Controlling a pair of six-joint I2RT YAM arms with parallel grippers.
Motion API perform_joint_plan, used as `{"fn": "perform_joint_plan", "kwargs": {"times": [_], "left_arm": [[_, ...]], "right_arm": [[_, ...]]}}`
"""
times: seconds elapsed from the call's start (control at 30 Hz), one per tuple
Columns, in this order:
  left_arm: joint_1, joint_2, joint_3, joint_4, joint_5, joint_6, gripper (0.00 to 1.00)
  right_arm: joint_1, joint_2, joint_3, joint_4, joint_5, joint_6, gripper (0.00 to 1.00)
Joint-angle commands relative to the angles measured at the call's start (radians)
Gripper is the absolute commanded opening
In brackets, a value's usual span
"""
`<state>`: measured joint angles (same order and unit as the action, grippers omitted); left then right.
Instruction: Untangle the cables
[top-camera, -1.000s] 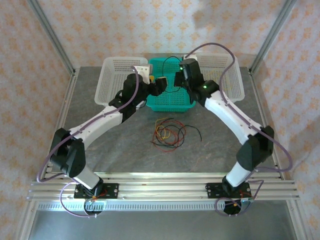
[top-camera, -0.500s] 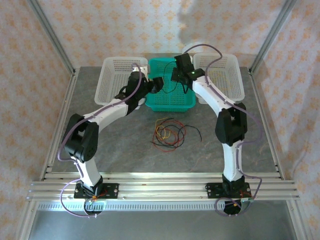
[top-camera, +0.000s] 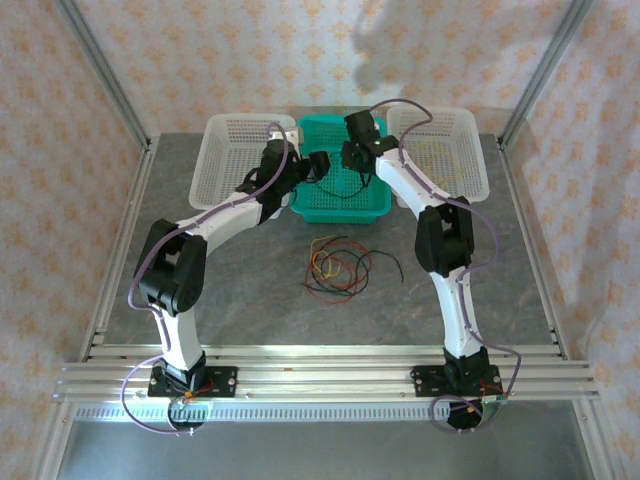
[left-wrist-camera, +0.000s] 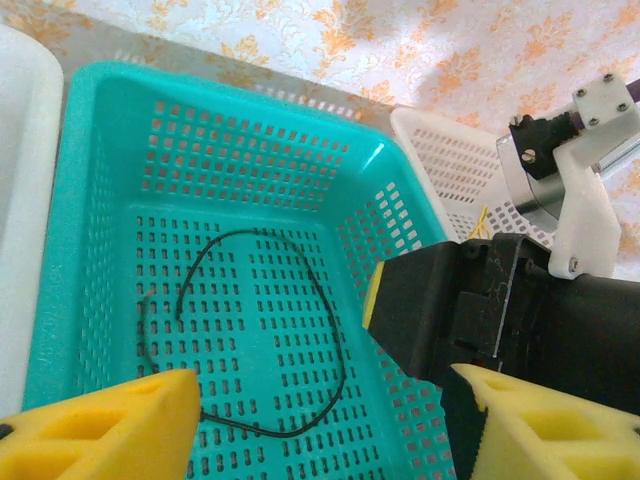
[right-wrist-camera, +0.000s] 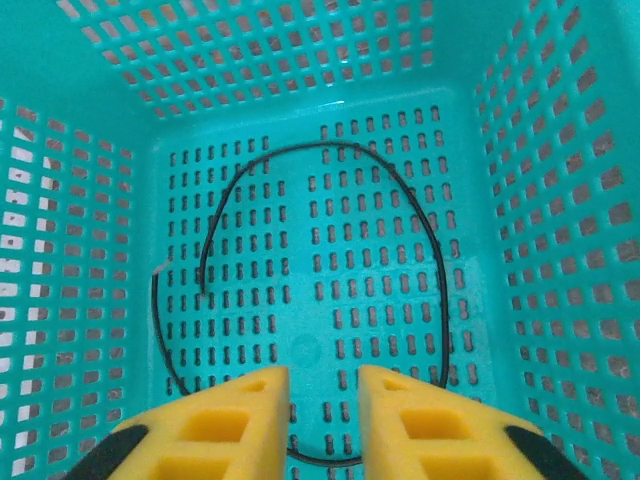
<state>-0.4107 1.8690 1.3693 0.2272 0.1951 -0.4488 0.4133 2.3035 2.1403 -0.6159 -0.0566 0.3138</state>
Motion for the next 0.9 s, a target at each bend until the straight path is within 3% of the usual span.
{"fn": "perform_joint_plan", "kwargs": {"times": [0.0,0.1,0.3,0.87], "left_arm": [[0.006,-0.006,0.011,-0.004,0.009,-0.013,0.67],[0.006,-0.02,-0.006,0.007,0.015,-0.013,0.67],[-0.001,-0.074,-0.06,0.023,0.022,0.001,0.67],[-0.141,-0.303,-0.296,-0.003,-0.069,0.082,0.68]], "right_arm": [[-0.004,-0.012,0.039,-0.025,-0.002,-0.002,0.27],[-0.003,-0.03,0.035,-0.025,-0.003,-0.008,0.33],[-0.004,-0.113,-0.025,0.004,-0.016,-0.014,0.32],[-0.001,-0.633,-0.682,0.26,-0.025,-0.067,0.28]]}}
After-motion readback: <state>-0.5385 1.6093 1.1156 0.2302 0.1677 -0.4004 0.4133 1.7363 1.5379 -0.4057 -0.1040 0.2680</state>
